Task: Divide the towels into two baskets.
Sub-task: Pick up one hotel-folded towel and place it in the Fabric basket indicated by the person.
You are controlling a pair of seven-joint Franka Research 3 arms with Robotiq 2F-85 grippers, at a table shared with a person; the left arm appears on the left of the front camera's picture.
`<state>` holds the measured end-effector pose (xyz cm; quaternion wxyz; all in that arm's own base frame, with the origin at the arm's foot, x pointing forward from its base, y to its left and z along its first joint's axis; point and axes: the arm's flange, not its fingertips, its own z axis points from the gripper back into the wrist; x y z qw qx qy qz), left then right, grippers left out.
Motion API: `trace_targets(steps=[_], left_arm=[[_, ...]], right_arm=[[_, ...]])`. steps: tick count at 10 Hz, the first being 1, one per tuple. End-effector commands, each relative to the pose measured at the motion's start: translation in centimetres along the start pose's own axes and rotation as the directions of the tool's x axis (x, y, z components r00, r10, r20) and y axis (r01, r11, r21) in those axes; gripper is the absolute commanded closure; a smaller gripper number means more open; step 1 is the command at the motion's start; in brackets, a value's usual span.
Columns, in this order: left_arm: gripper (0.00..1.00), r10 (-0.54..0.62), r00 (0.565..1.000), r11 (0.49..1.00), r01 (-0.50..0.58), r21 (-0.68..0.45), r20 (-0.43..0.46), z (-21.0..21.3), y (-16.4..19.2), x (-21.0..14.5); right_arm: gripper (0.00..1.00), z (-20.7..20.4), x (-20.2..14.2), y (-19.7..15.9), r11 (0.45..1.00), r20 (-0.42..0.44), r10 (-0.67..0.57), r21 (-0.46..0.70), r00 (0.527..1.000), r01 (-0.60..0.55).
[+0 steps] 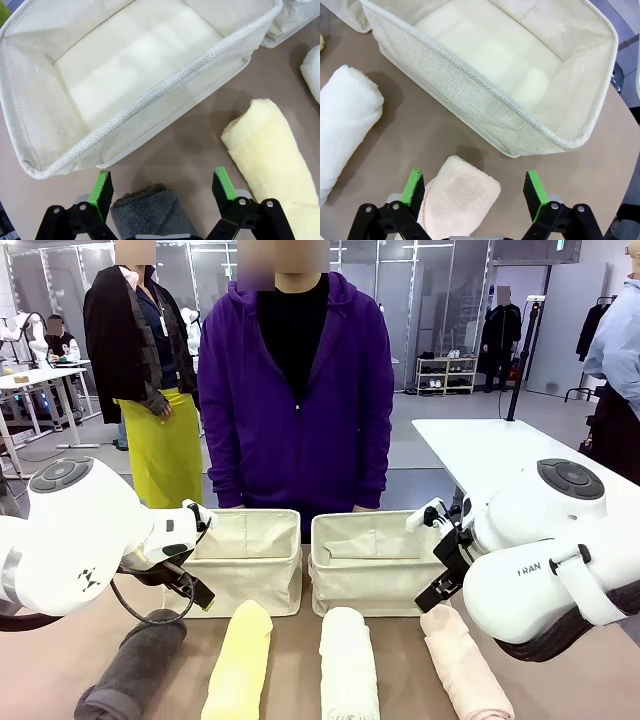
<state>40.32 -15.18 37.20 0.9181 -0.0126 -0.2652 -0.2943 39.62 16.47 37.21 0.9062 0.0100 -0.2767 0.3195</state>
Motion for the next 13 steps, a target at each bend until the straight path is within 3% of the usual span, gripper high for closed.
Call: trace_targets(steps=[1, 3, 5, 8, 11, 13], left_arm=[[0.0, 0.0, 1.0, 1.0, 0.0, 0.0, 0.0, 0.0, 0.0, 0.0], [0.0, 0.007, 1.0, 0.999, -0.007, -0.032, -0.006, 1.9, 0.8, 1.3], [0.0, 0.008, 0.998, 0.992, -0.017, -0.126, -0.068, 3.9, 1.6, 2.1], [0.0, 0.114, 0.992, 0.91, -0.129, -0.393, -0.06, 8.4, 4.2, 2.4], [0.0, 0.301, 0.953, 0.7, -0.232, -0.675, -0.015, 11.9, 8.5, -0.4], [0.0, 0.451, 0.891, 0.547, -0.236, -0.803, 0.046, 14.0, 11.6, -4.6]], right_arm=[[0.0, 0.0, 0.0, 0.0, 1.0, 0.0, 0.0, 0.0, 1.0, 0.0], [0.0, 1.7, 1.5, -0.6, 1.0, 0.018, 0.005, -0.007, 1.0, -0.004], [0.0, 3.9, 2.5, -1.7, 0.997, 0.017, -0.043, 0.068, 0.999, 0.042], [0.0, 7.5, 2.4, -3.0, 0.953, -0.015, -0.139, 0.27, 0.99, 0.138], [0.0, 11.2, 0.4, -5.8, 0.766, -0.017, -0.301, 0.591, 0.953, 0.253], [0.0, 13.6, -2.8, -9.5, 0.589, -0.009, -0.456, 0.746, 0.89, 0.309]])
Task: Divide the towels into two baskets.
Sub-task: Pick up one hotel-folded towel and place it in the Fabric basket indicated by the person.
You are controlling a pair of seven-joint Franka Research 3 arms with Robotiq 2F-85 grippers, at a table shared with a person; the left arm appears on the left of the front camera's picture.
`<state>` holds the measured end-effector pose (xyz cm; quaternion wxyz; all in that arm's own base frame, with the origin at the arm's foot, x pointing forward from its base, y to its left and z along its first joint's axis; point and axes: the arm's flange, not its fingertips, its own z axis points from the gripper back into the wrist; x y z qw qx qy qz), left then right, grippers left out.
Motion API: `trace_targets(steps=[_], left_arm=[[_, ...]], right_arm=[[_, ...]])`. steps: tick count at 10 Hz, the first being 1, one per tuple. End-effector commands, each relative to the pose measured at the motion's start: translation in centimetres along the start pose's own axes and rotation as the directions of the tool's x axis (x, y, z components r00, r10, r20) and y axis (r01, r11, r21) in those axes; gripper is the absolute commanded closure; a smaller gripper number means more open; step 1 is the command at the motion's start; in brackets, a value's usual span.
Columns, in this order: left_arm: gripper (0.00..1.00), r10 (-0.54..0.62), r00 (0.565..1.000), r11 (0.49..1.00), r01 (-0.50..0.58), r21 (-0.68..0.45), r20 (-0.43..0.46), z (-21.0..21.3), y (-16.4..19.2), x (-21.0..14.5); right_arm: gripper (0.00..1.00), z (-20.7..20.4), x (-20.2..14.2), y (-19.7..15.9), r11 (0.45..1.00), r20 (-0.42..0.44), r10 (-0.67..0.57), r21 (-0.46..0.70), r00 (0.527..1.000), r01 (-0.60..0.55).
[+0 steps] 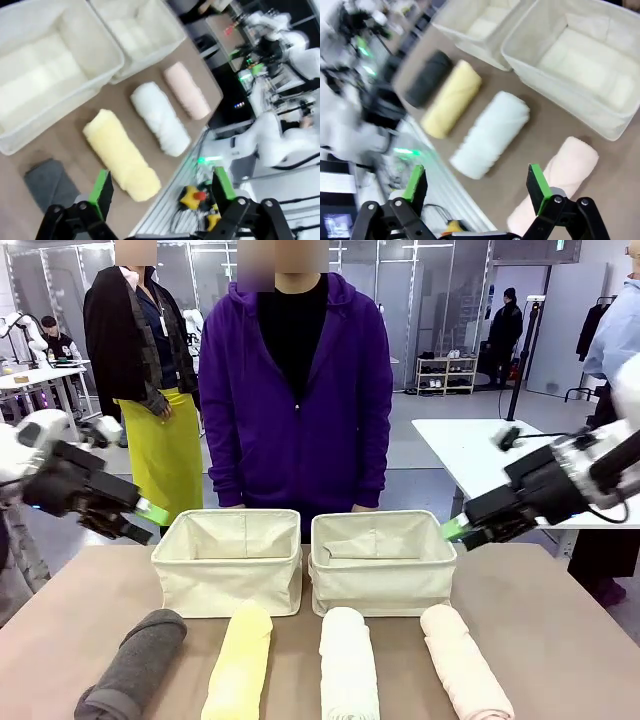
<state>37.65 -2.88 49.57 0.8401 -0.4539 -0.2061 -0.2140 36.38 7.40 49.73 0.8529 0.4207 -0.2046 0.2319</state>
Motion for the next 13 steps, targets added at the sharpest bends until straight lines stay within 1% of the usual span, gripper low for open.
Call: trace_targets(steps=[1, 2, 3, 4, 5, 7, 9, 10, 12, 13], left_arm=[[0.0, 0.072, 0.989, 0.99, -0.056, -0.127, 0.129, 4.3, 1.9, -3.2], [0.0, 0.105, 0.976, 0.988, -0.081, -0.131, 0.188, 7.1, 2.3, -4.7], [0.0, 0.127, 0.96, 0.987, -0.097, -0.131, 0.248, 9.8, 2.5, -6.3], [0.0, 0.156, 0.938, 0.986, -0.128, -0.109, 0.31, 12.6, 3.0, -8.1], [0.0, 0.203, 0.896, 0.979, -0.176, -0.103, 0.395, 15.9, 3.5, -10.3], [0.0, 0.237, 0.8, 0.968, -0.242, -0.064, 0.552, 21.3, 3.6, -14.1], [0.0, 0.279, 0.695, 0.942, -0.332, -0.049, 0.663, 25.3, 3.6, -17.6], [0.0, 0.287, 0.666, 0.93, -0.366, -0.034, 0.688, 26.5, 3.2, -18.8], [0.0, 0.263, 0.613, 0.924, -0.383, -0.011, 0.745, 28.1, 1.9, -20.2], [0.0, 0.257, 0.62, 0.922, -0.386, 0.003, 0.741, 28.0, 1.9, -19.9]], right_arm=[[0.0, 4.4, -2.1, -3.4, 0.986, 0.094, -0.132, 0.112, 0.987, 0.121], [0.0, 7.3, -3.5, -4.6, 0.979, 0.141, -0.174, 0.137, 0.975, 0.155], [0.0, 10.5, -5.0, -5.6, 0.973, 0.198, -0.213, 0.133, 0.957, 0.189], [0.0, 13.8, -6.6, -6.7, 0.962, 0.257, -0.265, 0.13, 0.929, 0.238], [0.0, 17.7, -8.7, -8.1, 0.952, 0.35, -0.308, 0.118, 0.885, 0.284], [0.0, 23.7, -12.9, -9.7, 0.92, 0.501, -0.377, 0.106, 0.779, 0.377], [0.0, 28.0, -16.8, -9.9, 0.896, 0.602, -0.402, 0.105, 0.689, 0.431], [0.0, 29.4, -18.1, -9.5, 0.892, 0.639, -0.397, 0.101, 0.659, 0.44], [0.0, 31.3, -19.3, -8.8, 0.888, 0.679, -0.381, 0.081, 0.627, 0.452], [0.0, 31.0, -18.8, -8.9, 0.891, 0.67, -0.369, 0.058, 0.644, 0.45]])
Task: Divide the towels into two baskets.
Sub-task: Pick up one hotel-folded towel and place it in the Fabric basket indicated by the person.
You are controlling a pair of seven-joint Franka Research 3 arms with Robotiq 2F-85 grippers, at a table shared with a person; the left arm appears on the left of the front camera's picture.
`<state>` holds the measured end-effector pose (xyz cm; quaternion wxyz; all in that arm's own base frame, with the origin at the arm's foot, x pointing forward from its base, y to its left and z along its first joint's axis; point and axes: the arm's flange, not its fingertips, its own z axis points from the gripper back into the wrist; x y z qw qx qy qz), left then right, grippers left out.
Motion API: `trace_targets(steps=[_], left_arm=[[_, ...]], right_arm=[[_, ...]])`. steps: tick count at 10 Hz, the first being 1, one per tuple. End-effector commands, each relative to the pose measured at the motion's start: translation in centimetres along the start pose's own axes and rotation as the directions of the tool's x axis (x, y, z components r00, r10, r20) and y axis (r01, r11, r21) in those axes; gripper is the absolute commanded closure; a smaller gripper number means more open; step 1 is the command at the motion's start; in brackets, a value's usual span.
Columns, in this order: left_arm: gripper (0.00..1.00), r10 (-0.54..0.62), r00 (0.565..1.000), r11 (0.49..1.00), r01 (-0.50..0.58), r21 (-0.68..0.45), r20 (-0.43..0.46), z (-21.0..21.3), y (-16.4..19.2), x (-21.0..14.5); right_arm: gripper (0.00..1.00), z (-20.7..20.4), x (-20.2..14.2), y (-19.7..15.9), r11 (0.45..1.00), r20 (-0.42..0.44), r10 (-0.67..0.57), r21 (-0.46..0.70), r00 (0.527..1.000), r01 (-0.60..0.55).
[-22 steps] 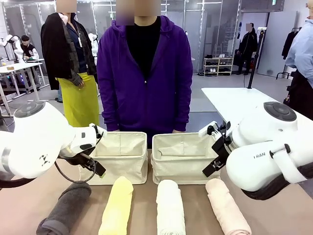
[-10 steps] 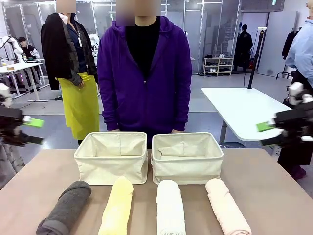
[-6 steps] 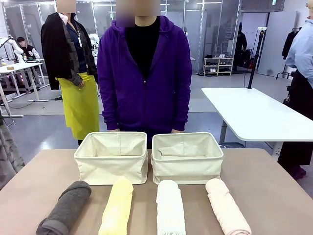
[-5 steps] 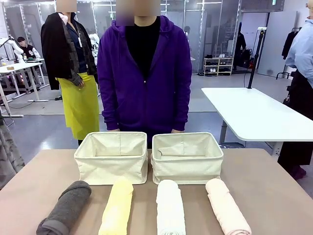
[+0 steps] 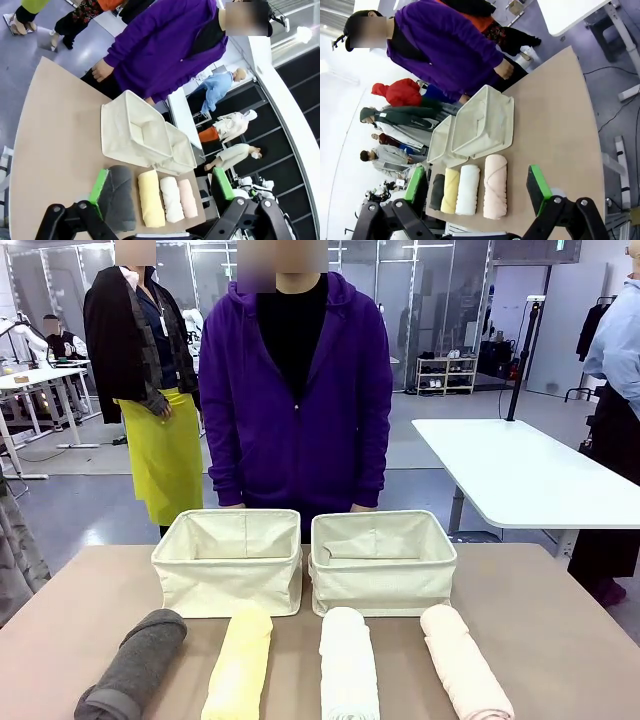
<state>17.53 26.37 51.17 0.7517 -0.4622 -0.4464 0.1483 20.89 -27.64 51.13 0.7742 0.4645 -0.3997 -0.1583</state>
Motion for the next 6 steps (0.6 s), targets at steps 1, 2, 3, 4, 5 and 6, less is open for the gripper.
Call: trace_targets(steps=[1, 2, 3, 4, 5, 6], left_arm=[[0.0, 0.002, 1.0, 1.0, -0.002, -0.009, -0.014, -0.49, 0.51, 0.01], [0.0, 0.002, 1.0, 1.0, -0.002, -0.009, -0.014, -0.49, 0.51, 0.01], [0.0, 0.002, 1.0, 1.0, -0.002, -0.009, -0.014, -0.49, 0.51, 0.01], [0.0, 0.002, 1.0, 1.0, -0.002, -0.009, -0.014, -0.49, 0.51, 0.01], [0.0, 0.002, 1.0, 1.0, -0.002, -0.009, -0.014, -0.49, 0.51, 0.01], [0.0, 0.002, 1.0, 1.0, -0.002, -0.009, -0.014, -0.49, 0.51, 0.01]], right_arm=[[0.0, -0.22, -0.15, -0.22, 1.0, -0.007, -0.005, 0.005, 1.0, 0.005], [0.0, -0.22, -0.15, -0.22, 1.0, -0.007, -0.005, 0.005, 1.0, 0.005], [0.0, -0.22, -0.15, -0.22, 1.0, -0.007, -0.005, 0.005, 1.0, 0.005], [0.0, -0.22, -0.15, -0.22, 1.0, -0.007, -0.005, 0.005, 1.0, 0.005], [0.0, -0.22, -0.15, -0.22, 1.0, -0.007, -0.005, 0.005, 1.0, 0.005], [0.0, -0.22, -0.15, -0.22, 1.0, -0.007, -0.005, 0.005, 1.0, 0.005]])
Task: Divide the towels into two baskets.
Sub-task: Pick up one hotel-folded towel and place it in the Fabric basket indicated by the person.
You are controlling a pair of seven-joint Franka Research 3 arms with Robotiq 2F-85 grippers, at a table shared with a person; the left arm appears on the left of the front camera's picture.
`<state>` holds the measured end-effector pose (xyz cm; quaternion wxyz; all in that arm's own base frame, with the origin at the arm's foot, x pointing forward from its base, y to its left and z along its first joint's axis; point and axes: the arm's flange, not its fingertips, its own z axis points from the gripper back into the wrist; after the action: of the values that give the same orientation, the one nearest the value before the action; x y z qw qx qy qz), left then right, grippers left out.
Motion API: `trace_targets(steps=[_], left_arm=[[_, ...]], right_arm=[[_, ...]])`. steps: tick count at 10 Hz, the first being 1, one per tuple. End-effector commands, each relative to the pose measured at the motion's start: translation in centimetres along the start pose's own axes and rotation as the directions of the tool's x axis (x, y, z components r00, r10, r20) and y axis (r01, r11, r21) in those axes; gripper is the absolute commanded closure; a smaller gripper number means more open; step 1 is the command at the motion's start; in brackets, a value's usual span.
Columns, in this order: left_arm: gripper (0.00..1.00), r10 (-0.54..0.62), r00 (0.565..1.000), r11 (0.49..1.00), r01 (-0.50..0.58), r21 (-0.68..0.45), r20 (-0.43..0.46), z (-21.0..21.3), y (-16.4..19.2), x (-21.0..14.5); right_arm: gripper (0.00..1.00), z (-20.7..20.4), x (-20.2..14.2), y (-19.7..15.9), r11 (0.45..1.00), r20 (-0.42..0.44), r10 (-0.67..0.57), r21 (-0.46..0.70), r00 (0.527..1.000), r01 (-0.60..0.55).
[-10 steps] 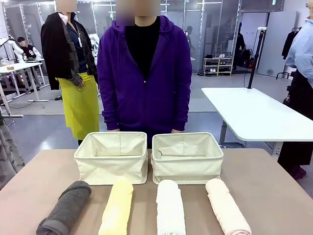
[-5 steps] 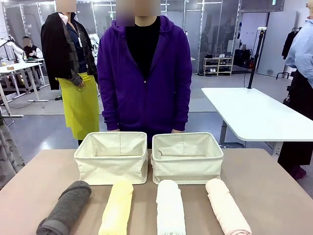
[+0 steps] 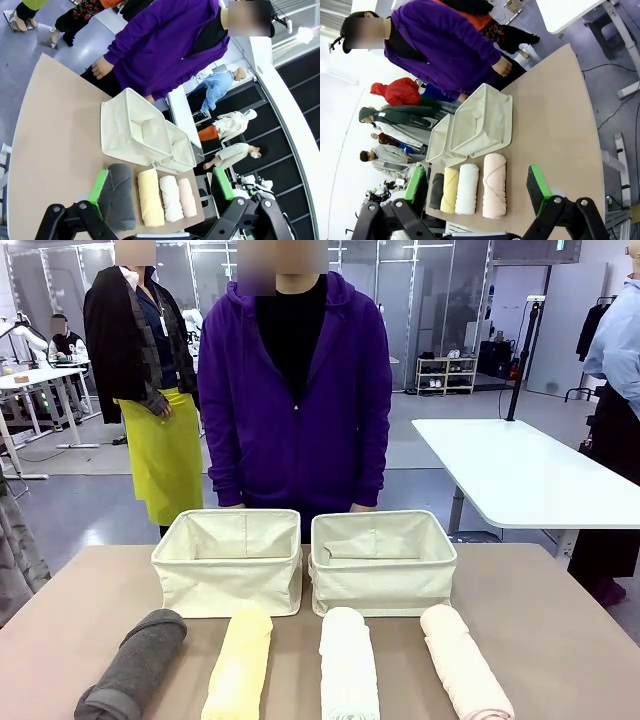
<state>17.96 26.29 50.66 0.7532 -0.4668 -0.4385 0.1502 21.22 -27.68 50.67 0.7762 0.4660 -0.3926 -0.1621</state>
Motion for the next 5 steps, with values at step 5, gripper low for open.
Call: trace_targets(steps=[5], left_arm=[[0.0, -0.012, 1.0, 1.0, 0.012, -0.007, -0.002, -0.01, 0.05, 0.1]], right_arm=[[0.0, 0.12, -0.17, 0.23, 1.0, 0.003, 0.009, 0.01, 1.0, -0.009]])
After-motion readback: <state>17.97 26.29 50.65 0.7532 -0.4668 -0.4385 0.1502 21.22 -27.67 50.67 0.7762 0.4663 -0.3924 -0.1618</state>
